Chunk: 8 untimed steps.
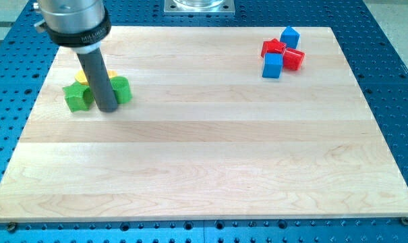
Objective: Place the heart above the yellow hexagon
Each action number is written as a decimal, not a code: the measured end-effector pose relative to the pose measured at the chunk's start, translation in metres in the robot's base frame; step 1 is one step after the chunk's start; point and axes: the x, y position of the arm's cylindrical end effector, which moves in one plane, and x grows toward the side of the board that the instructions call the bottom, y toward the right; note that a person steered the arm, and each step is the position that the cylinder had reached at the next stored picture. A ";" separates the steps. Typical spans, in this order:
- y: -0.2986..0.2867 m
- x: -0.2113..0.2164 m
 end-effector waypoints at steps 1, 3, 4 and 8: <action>0.000 -0.034; 0.037 -0.073; 0.058 -0.098; 0.129 -0.068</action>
